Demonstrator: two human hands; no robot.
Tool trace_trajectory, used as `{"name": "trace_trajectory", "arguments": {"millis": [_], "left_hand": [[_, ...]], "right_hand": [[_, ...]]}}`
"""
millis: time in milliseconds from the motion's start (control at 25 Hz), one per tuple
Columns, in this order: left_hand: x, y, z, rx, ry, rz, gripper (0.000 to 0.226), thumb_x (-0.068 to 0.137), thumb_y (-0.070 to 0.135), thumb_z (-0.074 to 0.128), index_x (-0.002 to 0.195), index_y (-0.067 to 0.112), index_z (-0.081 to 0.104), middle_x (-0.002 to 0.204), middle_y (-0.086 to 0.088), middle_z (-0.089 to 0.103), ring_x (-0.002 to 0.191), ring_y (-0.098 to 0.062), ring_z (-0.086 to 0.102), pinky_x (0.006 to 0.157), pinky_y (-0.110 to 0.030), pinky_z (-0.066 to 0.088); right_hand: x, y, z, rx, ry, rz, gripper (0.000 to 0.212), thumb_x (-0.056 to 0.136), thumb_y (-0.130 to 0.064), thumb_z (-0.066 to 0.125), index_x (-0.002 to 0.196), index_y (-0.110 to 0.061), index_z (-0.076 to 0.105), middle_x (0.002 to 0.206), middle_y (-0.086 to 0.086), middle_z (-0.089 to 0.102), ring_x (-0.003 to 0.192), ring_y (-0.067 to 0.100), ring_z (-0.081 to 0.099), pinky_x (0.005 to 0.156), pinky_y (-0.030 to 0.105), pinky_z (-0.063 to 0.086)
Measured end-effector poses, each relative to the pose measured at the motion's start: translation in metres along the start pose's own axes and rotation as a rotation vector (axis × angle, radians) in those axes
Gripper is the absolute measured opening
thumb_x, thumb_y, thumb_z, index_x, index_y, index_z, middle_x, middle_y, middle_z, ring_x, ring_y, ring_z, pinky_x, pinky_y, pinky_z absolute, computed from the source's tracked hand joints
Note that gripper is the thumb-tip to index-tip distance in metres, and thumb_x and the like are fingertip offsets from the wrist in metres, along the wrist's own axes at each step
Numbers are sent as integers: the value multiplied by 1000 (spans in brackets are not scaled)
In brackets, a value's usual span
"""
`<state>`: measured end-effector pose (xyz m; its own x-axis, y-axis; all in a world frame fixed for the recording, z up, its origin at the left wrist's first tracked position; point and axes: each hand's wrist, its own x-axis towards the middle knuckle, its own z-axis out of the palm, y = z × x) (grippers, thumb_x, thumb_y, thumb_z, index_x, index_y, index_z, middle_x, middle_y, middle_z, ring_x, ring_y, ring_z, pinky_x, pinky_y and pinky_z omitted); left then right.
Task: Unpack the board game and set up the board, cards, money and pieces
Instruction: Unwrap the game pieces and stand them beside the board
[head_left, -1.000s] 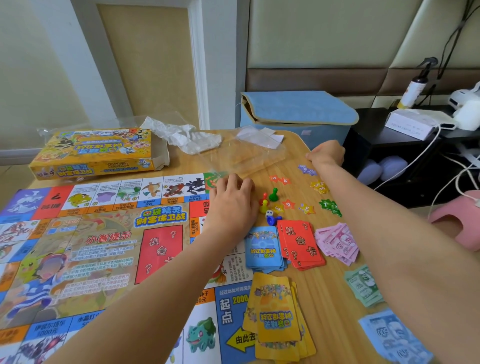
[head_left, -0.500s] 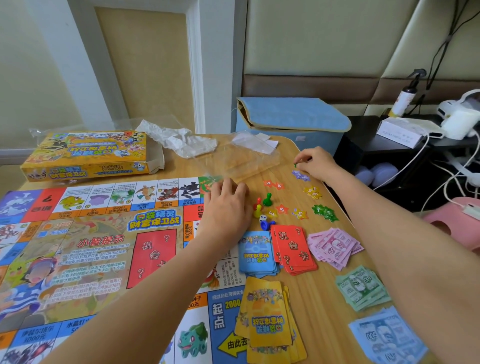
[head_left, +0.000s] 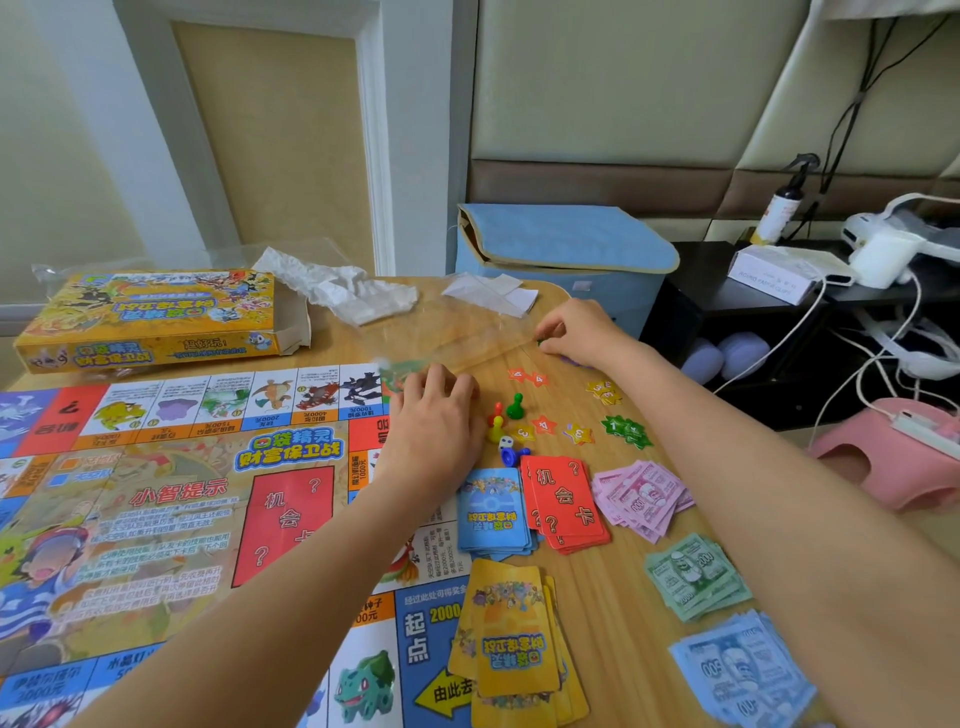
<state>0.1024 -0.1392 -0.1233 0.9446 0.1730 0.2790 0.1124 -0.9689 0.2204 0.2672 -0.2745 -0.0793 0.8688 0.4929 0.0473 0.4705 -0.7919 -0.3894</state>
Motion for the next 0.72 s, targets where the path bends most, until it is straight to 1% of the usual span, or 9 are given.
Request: {"name": "trace_trajectory", "arguments": {"millis": [120,200,280,360,440,520,600,680,720], "left_hand": [[0,0,0,10,-6,1,33,98,38,32,121,19,46,121,-3,41,111,-23,37,93,-32,27],[0,-1,0,12,-5,3,33,98,39,32,121,19,45,121,-3,41,112,-23,37,93,-32,27],[1,-1,0,8,-5,5,33,98,39,32,121,19,46,121,-3,41,112,-24,37,94,-33,27],[0,-1,0,5,-8,5,34,98,39,32,121,18,46,121,-4,41,112,-24,37,94,-33,27],[0,-1,0,-5,-5,4,34,98,38,32,121,17,46,121,-4,42,112,-25,37,95,-34,27],[0,-1,0,-17,-3,3,34,98,38,33,121,17,47,121,-5,42,112,-25,37,95,-34,27],[1,-1,0,-7,-3,2,34,98,39,32,121,17,46,121,-5,42,112,-25,37,95,-34,27],[1,-1,0,-1,-4,2,35,98,39,31,121,18,46,122,-4,42,113,-25,37,95,-34,27],[1,-1,0,-3,-5,3,35,98,39,31,121,17,46,122,-5,42,113,-25,37,95,-34,28]], "right_hand": [[3,-7,0,-23,-12,1,17,86,-3,61,101,-5,69,109,7,65,93,14,54,78,23,40],[6,-11,-2,-66,-66,-15,16,85,0,59,97,-10,63,107,9,63,88,15,54,74,25,43],[10,-14,-4,-100,-133,-16,22,83,-2,60,98,-15,51,107,10,60,92,21,56,75,30,46],[11,-18,-8,-151,-190,-2,29,83,-6,62,106,-15,47,106,9,57,98,24,56,75,32,45],[12,-21,-9,-149,-214,19,33,82,-10,63,110,-13,46,105,7,55,97,23,54,72,30,43],[11,-22,-9,-137,-221,38,34,82,-12,64,112,-12,47,103,5,52,92,20,51,66,27,40],[10,-21,-8,-107,-219,53,36,82,-13,65,114,-10,49,105,3,49,92,17,48,65,26,37],[10,-21,-8,-61,-226,63,34,82,-12,65,112,-10,51,103,2,50,91,16,48,62,24,37],[10,-22,-7,-37,-235,58,28,82,-10,64,108,-11,54,98,1,51,87,15,49,60,22,37]]}}
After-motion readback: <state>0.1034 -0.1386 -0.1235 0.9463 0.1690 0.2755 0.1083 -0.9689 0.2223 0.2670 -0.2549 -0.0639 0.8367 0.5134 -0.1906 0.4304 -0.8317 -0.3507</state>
